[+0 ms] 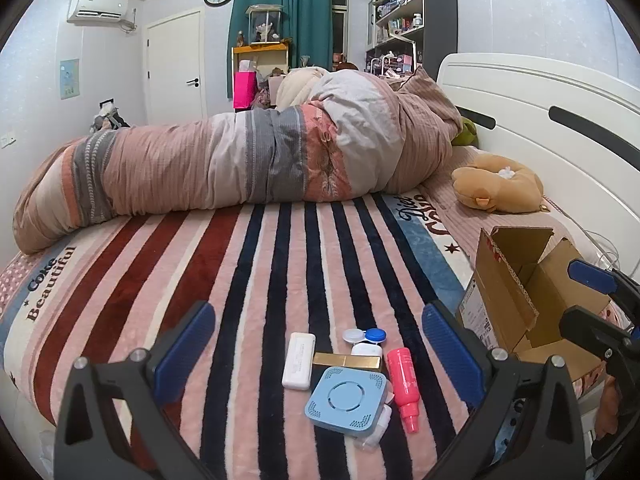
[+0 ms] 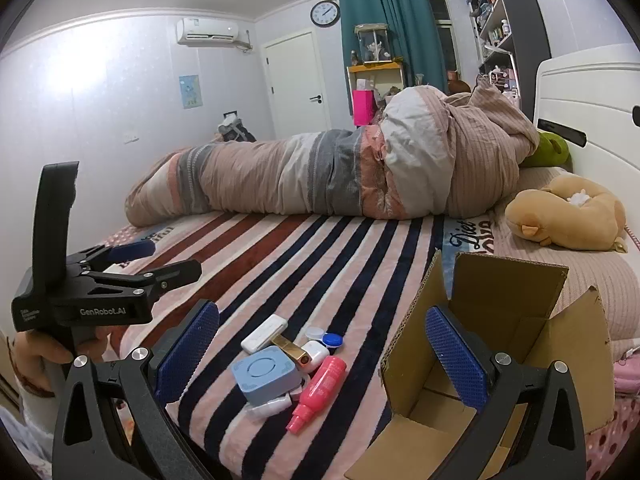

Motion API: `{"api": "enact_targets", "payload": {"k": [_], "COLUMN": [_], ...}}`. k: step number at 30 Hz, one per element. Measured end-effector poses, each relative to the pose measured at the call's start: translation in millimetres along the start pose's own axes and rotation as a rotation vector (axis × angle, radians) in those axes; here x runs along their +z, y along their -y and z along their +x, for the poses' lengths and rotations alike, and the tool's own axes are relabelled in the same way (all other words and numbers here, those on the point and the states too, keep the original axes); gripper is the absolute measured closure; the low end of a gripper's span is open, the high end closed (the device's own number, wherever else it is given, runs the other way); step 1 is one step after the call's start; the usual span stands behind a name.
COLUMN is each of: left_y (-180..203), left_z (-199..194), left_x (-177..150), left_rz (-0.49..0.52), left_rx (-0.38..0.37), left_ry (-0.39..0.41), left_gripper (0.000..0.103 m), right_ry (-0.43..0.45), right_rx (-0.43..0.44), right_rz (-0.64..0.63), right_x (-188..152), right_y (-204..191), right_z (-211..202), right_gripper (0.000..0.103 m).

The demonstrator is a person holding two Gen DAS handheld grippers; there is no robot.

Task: Organize rigid objects

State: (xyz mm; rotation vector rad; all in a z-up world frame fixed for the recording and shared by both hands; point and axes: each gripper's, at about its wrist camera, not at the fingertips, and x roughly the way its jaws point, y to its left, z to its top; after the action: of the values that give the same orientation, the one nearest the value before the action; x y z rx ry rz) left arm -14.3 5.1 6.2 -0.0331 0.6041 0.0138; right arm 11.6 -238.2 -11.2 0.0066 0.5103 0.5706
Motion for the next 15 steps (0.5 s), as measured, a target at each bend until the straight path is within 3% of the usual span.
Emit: {"api": "enact_targets", "payload": {"k": [15], "left_y": [-0.2], "left_z": [-4.5], "left_x": [-1.4], "left_rz": [0.003], "left_rx": [-0.006], "left_ry": [0.010], "left_gripper": [0.000], "right_ry": [0.002], "right_rx": [-0.002], "right_rz": [0.003], "right_x": [-0.8], "right_y": [-1.9], "right_z": [-0.8], "right_gripper": [0.000]}}
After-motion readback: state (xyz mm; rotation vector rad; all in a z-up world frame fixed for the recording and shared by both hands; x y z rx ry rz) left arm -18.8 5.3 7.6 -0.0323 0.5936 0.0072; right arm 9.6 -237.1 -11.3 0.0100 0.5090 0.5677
